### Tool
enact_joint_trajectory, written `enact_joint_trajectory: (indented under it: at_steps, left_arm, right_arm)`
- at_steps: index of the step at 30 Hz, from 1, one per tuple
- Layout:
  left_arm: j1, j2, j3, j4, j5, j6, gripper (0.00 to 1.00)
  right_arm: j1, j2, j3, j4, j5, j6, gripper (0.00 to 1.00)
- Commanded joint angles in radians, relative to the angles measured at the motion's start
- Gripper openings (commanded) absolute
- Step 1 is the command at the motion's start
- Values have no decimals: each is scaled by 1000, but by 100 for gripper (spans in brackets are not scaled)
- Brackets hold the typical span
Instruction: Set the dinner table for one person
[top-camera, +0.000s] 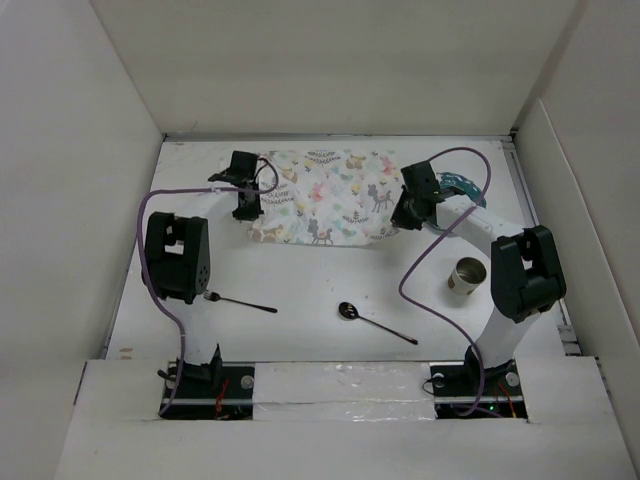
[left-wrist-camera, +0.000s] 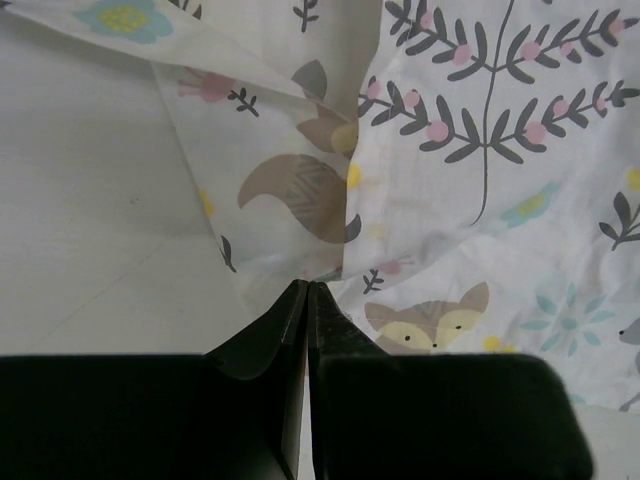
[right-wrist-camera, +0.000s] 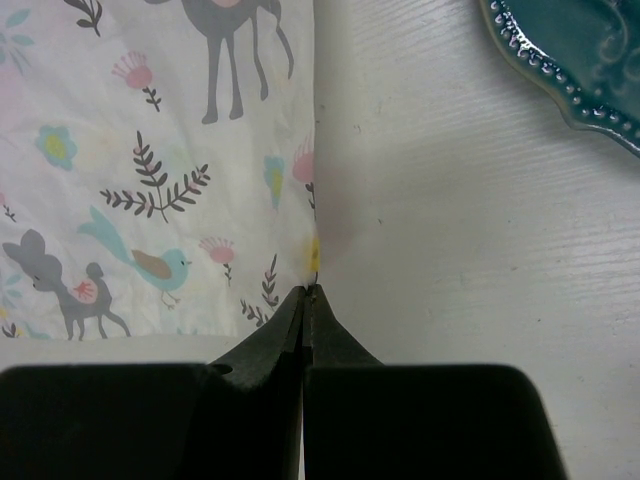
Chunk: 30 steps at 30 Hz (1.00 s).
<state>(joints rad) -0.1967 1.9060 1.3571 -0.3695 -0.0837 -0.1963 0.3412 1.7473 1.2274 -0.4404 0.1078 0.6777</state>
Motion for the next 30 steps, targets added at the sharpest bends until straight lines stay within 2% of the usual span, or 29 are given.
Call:
enact_joint_trajectory:
  at_steps: [1, 7, 12, 17, 22, 26, 28, 30]
  left_arm:
    - [11, -133, 4, -9, -24, -35, 0]
    - [75, -275, 31, 1, 39, -100, 0]
    - [86, -386, 196, -49, -20, -169, 0]
    - [100, -478, 321, -29, -50, -233, 0]
    - [100, -532, 418, -5, -102, -275, 0]
    - [100, -496, 457, 63, -113, -278, 0]
    - [100, -415, 505, 66, -108, -275, 0]
    - [100, -308, 615, 57, -113, -264, 0]
  right_arm:
    - [-4, -22, 33, 35, -5, -4, 0]
    - [-4, -23, 176, -14, -34, 6, 0]
    - [-4, -106, 366, -70, -30, -9, 0]
    - [5, -210, 446, -93, -36, -13, 0]
    - [15, -259, 604, -121, -36, -13, 0]
    - [-5, -217, 719, -124, -26, -23, 0]
    - [-31, -142, 782, -133, -37, -27, 0]
    - [-65, -79, 895, -135, -59, -27, 0]
